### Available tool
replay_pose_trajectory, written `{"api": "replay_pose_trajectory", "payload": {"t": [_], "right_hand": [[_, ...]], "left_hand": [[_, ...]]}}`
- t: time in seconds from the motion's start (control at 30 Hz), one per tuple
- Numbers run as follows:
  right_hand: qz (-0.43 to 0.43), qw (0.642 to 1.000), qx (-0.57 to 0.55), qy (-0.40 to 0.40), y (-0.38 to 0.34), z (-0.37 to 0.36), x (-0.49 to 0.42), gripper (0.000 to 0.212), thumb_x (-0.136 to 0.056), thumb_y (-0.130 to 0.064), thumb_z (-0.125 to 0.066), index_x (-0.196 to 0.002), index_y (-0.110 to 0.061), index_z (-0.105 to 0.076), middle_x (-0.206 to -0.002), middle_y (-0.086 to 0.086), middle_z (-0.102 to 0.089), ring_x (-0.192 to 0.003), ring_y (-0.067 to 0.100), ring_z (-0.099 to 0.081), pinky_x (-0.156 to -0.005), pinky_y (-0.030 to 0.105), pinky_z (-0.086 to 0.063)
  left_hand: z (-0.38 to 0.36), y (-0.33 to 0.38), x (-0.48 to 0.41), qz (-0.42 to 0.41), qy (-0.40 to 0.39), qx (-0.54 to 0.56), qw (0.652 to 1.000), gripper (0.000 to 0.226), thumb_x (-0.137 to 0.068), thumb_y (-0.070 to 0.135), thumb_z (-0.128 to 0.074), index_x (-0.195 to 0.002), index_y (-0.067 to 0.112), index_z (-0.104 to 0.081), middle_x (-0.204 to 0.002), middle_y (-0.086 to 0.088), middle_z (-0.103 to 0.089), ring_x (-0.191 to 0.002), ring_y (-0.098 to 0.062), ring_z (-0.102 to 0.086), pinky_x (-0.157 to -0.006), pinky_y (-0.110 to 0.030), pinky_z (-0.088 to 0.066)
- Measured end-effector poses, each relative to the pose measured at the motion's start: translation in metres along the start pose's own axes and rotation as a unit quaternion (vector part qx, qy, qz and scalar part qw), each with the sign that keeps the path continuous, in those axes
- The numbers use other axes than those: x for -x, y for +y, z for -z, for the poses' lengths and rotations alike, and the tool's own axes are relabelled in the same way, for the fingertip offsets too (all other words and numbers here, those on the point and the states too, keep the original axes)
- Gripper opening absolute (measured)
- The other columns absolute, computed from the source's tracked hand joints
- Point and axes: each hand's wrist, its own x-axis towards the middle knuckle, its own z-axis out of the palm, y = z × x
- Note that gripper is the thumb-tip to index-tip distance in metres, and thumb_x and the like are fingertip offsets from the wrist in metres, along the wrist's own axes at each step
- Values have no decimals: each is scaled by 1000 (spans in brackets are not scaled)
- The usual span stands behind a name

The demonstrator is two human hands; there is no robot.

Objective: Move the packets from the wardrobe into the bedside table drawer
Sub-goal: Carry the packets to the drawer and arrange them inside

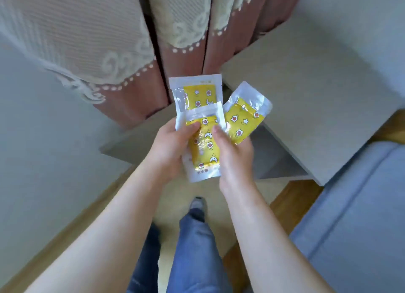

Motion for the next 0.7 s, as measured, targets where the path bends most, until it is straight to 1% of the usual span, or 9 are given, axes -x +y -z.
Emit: {"api": "replay_pose_trajectory", "payload": {"t": [0.07,0.2,0.27,0.33,0.43,0.53,0.63,0.67,0.7], "right_hand": [[18,999,4,-40,-25,-32,17,33,-86,-3,-64,-118,-13,-61,-102,2,-72,-90,16,-70,-80,36,-58],[58,990,13,-126,-59,-99,68,34,-86,-5,-66,-118,-15,-60,-108,5,-71,-97,21,-69,-88,48,-54],[84,980,11,-178,-68,-132,102,36,-85,-5,-66,-120,-14,-60,-109,5,-71,-99,21,-69,-89,49,-54],[103,964,13,-244,-71,-165,142,36,-85,-5,-67,-119,-15,-61,-108,3,-71,-99,20,-69,-88,47,-55],[105,936,8,-336,-62,-214,208,34,-84,-5,-67,-117,-13,-61,-106,5,-72,-96,20,-70,-85,46,-56],[76,906,11,-416,-40,-261,280,31,-84,-4,-67,-113,-13,-62,-100,5,-73,-88,19,-71,-77,41,-59],[24,867,37,-496,-10,-300,352,18,-84,-6,-67,-99,-15,-65,-92,6,-74,-80,23,-71,-72,45,-59],[12,853,44,-520,2,-311,376,14,-84,-7,-67,-96,-16,-66,-89,5,-74,-78,23,-71,-72,47,-59],[1,838,50,-543,14,-321,400,14,-84,-8,-67,-96,-16,-66,-89,5,-74,-79,23,-72,-74,47,-59]], "left_hand": [[8,35,24,-57,45,9,997,18,-92,6,-55,-107,9,-64,-97,-12,-70,-84,-28,-67,-79,-44,-56],[44,97,85,-164,122,43,978,15,-87,8,-63,-102,10,-66,-98,-10,-73,-85,-26,-70,-76,-41,-58],[70,122,122,-222,144,60,962,13,-86,9,-65,-99,12,-67,-95,-9,-74,-84,-25,-71,-75,-40,-58],[100,138,164,-280,167,86,941,12,-85,10,-65,-96,12,-67,-91,-7,-74,-79,-22,-72,-71,-37,-59],[151,154,232,-353,220,110,903,11,-84,10,-64,-94,12,-68,-90,-8,-74,-78,-23,-72,-71,-38,-59],[207,157,303,-400,305,119,856,10,-84,9,-64,-92,14,-69,-90,-10,-74,-81,-26,-71,-75,-46,-58],[261,152,371,-429,403,133,797,8,-84,8,-65,-89,14,-70,-90,-11,-74,-83,-29,-71,-76,-52,-57],[278,149,394,-438,434,137,776,8,-84,8,-66,-89,14,-69,-88,-10,-74,-82,-28,-71,-73,-51,-58],[294,144,416,-446,464,139,753,8,-84,8,-66,-87,14,-69,-85,-8,-75,-78,-26,-72,-69,-47,-59]]}}
